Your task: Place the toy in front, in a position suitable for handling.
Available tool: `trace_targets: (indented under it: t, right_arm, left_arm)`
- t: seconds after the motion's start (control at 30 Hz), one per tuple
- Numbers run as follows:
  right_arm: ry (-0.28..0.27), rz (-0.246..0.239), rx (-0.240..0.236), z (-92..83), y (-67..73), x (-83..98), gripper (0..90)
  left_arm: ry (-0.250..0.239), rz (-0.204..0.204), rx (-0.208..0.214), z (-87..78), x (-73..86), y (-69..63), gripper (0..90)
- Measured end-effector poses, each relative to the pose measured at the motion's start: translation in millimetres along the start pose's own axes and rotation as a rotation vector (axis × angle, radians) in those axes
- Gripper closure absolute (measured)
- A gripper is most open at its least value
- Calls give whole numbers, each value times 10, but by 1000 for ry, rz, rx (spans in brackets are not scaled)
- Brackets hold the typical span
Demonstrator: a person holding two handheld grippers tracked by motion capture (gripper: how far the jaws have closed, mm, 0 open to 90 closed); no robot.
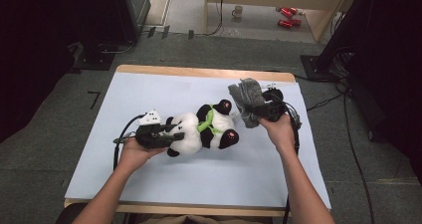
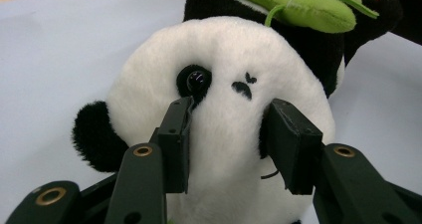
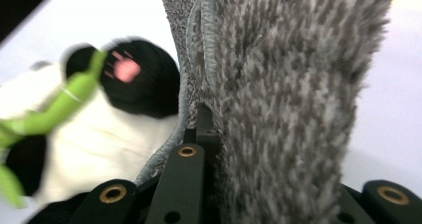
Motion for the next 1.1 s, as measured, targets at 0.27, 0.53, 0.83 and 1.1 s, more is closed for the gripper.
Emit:
trace_targets:
  t: [0.27,0.53,0.83,1.1]
  right_arm:
    - [-39,-40,-101,-246,338,-72,806]
    - [-34,-46,-223,-265,655,-14,806]
    - [51,-75,-256,-119,826,217,806]
    - [50,-34,-235,-156,600,446,806]
  left_arm:
    - [-3,-6,-15,8,-6,10,549]
    - [1,-46,-18,31,-42,66,555]
    - [9,-79,-8,48,-62,117,558]
    - [14,-87,-14,62,-63,117,561]
Point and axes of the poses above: each handheld gripper's, and its own axes: z roughly forward along the jaws, x roughly out of its underside, y roughly to its left, the point moved 3 cm from there along z, roughly forward along the jaws, and after that the axes turned 4 degrees about z, right-handed, at the moved point
